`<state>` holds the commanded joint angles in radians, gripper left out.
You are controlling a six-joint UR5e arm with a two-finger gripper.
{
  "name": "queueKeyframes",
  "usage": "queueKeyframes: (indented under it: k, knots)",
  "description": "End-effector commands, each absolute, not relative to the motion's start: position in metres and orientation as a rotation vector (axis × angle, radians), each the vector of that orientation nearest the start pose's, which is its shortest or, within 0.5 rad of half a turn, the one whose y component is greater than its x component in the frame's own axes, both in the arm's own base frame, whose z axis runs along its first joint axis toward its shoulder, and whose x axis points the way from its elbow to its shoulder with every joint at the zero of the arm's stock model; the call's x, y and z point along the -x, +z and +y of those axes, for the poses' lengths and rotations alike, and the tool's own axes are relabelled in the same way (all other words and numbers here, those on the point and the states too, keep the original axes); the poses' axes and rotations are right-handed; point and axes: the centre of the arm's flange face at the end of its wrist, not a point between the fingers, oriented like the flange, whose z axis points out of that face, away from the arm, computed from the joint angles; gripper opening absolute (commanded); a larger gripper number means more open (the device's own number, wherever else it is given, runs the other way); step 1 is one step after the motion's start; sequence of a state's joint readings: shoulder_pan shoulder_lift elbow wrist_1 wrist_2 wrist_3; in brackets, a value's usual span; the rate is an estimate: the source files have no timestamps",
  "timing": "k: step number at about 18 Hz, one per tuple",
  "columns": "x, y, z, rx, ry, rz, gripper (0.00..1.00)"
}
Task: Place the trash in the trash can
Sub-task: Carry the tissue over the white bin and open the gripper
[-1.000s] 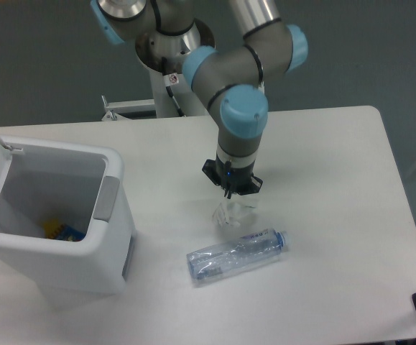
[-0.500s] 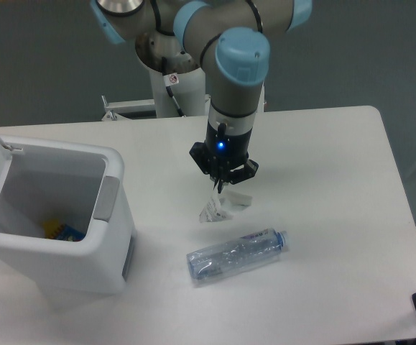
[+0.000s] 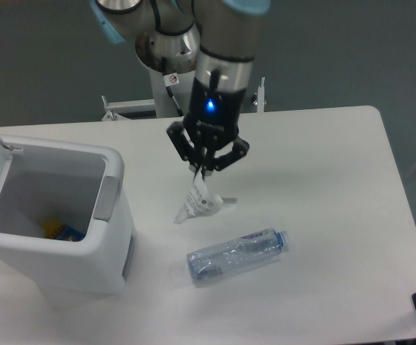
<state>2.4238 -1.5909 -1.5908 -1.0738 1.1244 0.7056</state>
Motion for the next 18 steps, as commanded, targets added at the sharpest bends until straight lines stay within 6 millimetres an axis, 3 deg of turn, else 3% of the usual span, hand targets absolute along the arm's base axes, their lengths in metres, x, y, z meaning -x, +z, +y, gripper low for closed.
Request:
queueKeyframes:
  k: [8, 13, 14, 15, 16, 17, 18]
  knots:
    - [0.197, 0.566, 0.503, 2.477, -0.020, 0.075, 0.00]
    - [0.157, 0.561, 0.522, 2.478, -0.062, 0.176, 0.00]
    - [0.151, 0.557, 0.527, 2.482, -0.076, 0.195, 0.05]
    - [0.145, 0.553, 0.533, 2.486, -0.088, 0.212, 0.22]
    - [0.141, 0.552, 0.535, 2.487, -0.094, 0.224, 0.46]
    - [0.141, 0.549, 0.538, 2.491, -0.099, 0.224, 0.54]
    - [0.143, 0.546, 0.540, 2.496, -0.103, 0.225, 0.71]
